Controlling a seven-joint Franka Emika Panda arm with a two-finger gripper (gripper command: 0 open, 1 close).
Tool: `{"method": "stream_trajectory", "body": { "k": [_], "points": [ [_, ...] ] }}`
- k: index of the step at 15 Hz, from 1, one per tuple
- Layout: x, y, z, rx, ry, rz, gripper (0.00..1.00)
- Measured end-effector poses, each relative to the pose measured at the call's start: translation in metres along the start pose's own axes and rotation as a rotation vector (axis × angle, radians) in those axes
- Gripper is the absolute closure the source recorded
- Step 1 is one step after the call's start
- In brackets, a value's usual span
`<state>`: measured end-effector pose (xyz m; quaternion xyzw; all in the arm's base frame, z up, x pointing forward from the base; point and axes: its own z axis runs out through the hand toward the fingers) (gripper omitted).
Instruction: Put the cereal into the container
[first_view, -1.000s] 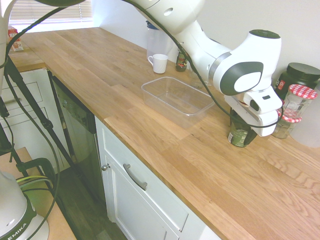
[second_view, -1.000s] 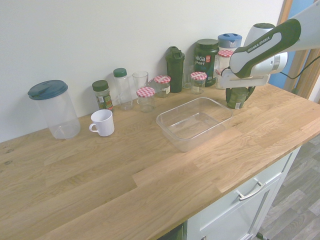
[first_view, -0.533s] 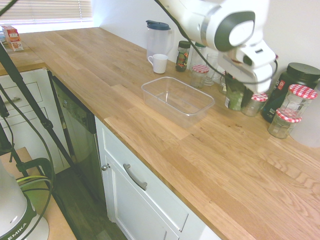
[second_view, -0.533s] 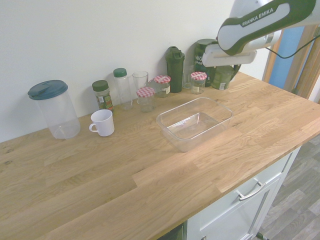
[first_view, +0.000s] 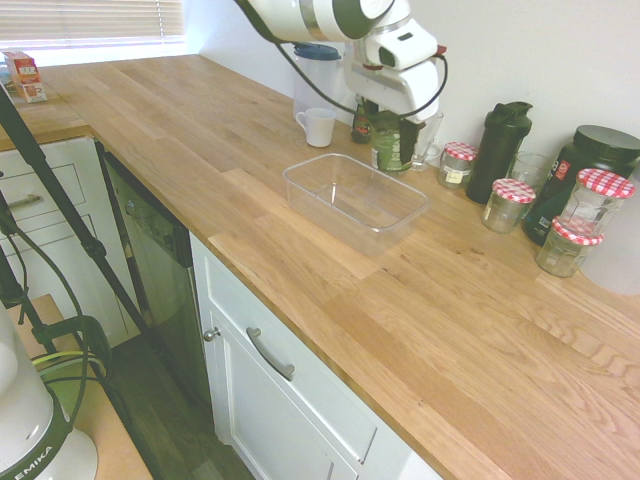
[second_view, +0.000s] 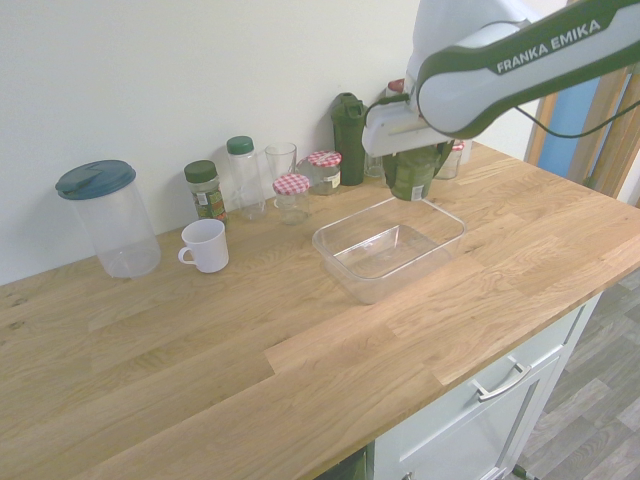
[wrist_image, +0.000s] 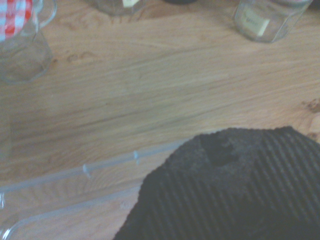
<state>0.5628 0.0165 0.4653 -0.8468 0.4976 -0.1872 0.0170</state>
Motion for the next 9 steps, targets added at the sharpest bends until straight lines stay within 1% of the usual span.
{"method": "stream_trajectory", "body": {
  "k": [2,4,9],
  "points": [
    [-0.023,0.005,0.015,-0.011,-0.005,-0.016,1.0],
    [-0.034,0.007,0.027,-0.019,-0.01,-0.026,1.0],
    [-0.039,-0.002,0.07,-0.043,-0.028,-0.034,1.0]
  ]
}}
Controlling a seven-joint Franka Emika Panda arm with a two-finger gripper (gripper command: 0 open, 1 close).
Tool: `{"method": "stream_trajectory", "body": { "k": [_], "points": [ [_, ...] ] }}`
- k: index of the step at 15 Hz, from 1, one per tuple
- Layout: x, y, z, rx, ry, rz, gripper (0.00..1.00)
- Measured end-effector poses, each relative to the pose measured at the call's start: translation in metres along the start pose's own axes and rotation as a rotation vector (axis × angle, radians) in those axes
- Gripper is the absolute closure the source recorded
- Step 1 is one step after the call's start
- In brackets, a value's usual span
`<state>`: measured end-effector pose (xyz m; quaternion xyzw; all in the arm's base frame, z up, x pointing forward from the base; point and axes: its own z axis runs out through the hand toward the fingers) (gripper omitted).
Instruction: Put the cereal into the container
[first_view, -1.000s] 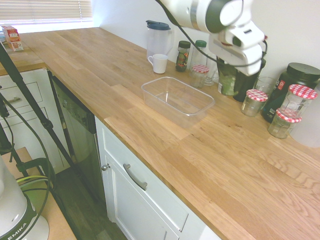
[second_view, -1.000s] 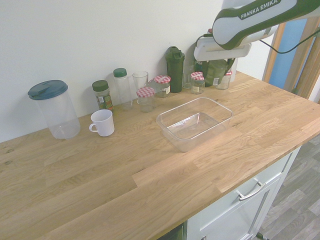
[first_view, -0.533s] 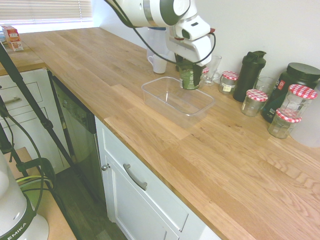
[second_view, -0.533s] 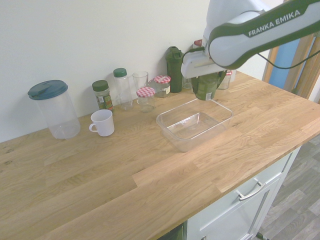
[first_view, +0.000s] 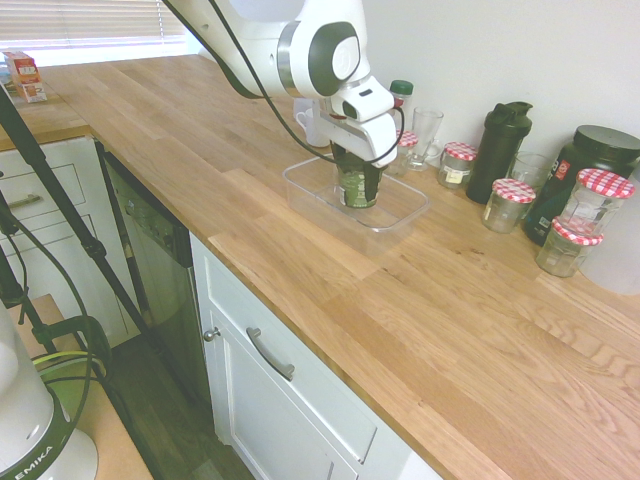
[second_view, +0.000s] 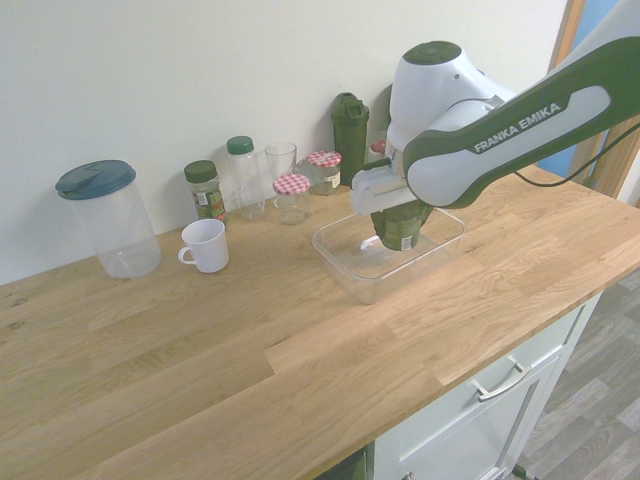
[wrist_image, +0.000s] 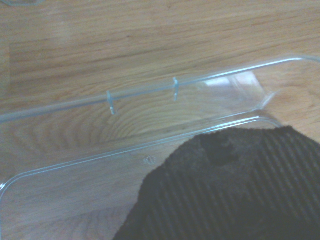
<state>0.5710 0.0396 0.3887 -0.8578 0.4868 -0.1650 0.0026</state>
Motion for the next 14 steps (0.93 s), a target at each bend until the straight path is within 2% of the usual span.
{"method": "stream_trajectory", "body": {
  "k": [5,13,14],
  "points": [
    [0.019,-0.026,0.016,0.0,0.002,0.019,1.0],
    [0.033,-0.033,0.035,-0.021,-0.018,0.048,1.0],
    [0.033,-0.032,0.038,-0.023,-0.026,0.049,0.0]
  ]
}}
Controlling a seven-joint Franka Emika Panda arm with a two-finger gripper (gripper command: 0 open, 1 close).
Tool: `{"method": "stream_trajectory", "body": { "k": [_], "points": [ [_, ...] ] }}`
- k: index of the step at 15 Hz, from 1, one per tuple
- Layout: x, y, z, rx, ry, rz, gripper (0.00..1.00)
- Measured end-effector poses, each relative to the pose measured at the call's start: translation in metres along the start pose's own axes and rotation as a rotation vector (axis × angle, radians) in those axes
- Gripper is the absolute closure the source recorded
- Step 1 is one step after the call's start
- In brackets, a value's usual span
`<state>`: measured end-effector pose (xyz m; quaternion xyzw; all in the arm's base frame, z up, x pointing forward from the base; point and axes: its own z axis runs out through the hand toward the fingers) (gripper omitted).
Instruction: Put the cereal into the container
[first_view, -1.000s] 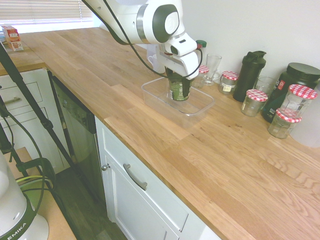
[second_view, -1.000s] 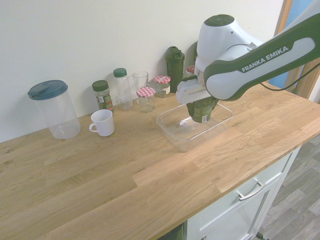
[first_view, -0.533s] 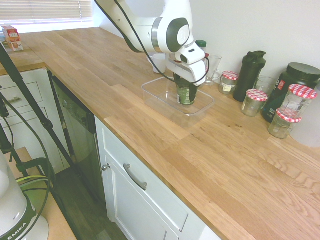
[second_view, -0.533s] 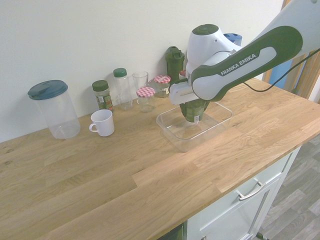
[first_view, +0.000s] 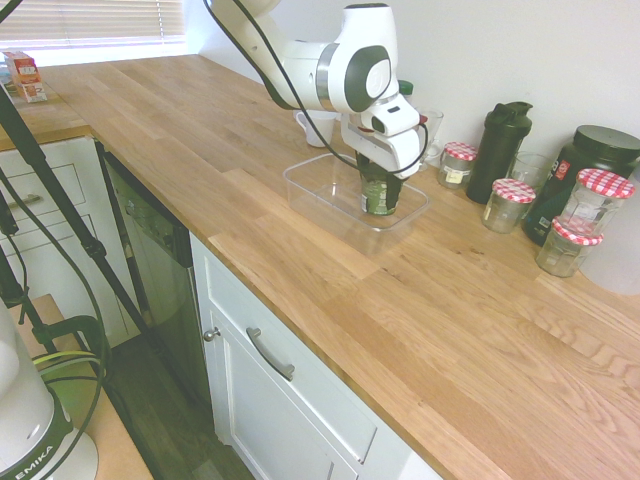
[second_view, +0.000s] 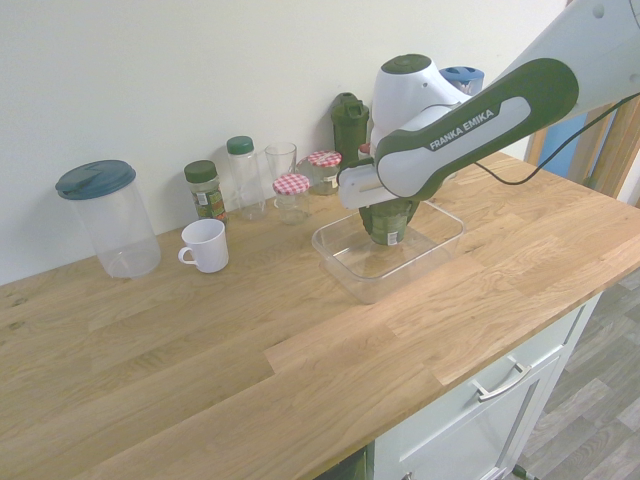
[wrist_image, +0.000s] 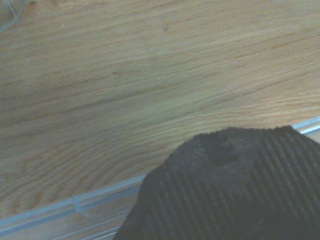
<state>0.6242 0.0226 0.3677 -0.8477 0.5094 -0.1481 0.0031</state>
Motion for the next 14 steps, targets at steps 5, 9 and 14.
{"method": "stream_trajectory", "body": {
  "k": [5,9,14],
  "points": [
    [0.003,0.004,0.013,-0.012,-0.03,-0.003,0.0],
    [0.005,0.005,0.013,-0.013,-0.031,-0.004,0.0],
    [0.006,0.006,0.014,-0.013,-0.031,-0.018,0.0]
  ]
}}
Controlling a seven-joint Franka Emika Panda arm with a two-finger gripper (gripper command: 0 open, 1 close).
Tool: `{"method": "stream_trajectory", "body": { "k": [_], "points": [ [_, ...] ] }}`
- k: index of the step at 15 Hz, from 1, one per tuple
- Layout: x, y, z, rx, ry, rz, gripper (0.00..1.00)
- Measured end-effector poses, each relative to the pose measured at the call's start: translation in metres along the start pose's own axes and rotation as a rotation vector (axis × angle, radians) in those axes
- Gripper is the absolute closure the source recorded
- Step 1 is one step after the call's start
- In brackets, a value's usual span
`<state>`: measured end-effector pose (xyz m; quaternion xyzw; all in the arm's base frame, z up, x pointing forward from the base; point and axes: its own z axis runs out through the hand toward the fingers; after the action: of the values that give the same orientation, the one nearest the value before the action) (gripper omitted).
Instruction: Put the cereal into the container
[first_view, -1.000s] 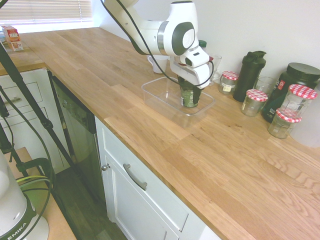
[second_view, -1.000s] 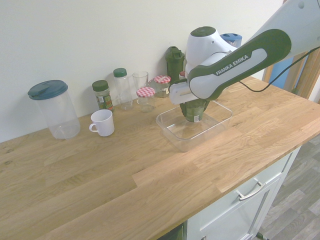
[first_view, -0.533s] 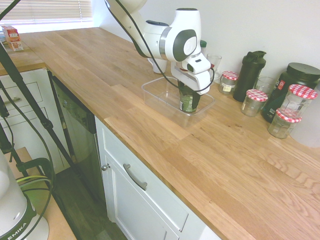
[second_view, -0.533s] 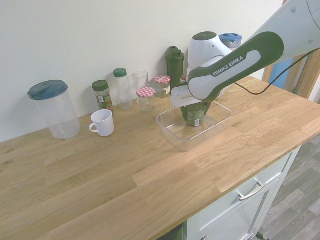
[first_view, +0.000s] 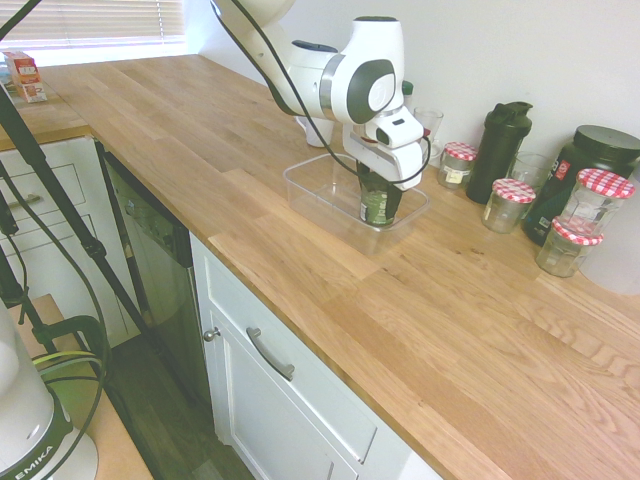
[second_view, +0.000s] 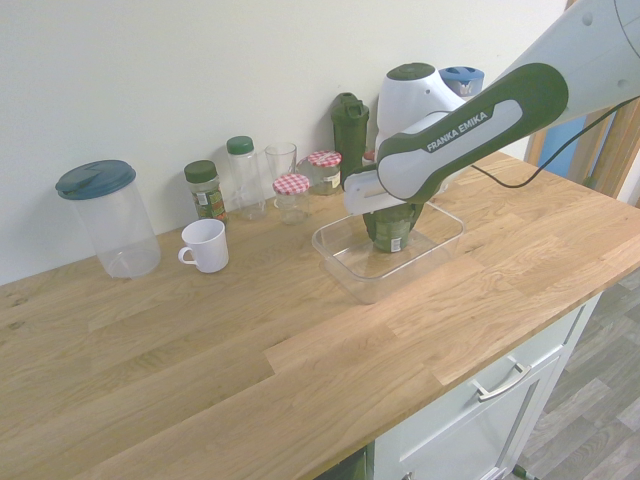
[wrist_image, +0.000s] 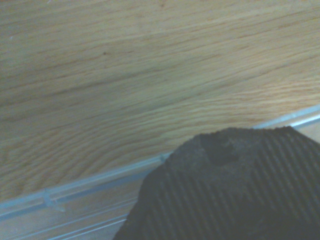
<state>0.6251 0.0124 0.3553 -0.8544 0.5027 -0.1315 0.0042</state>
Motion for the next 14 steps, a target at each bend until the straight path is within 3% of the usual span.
{"method": "stream_trajectory", "body": {
  "k": [9,14],
  "points": [
    [-0.009,0.007,0.011,-0.026,-0.017,-0.031,0.0],
    [-0.014,0.028,-0.021,-0.058,-0.029,-0.044,0.0]
  ]
}}
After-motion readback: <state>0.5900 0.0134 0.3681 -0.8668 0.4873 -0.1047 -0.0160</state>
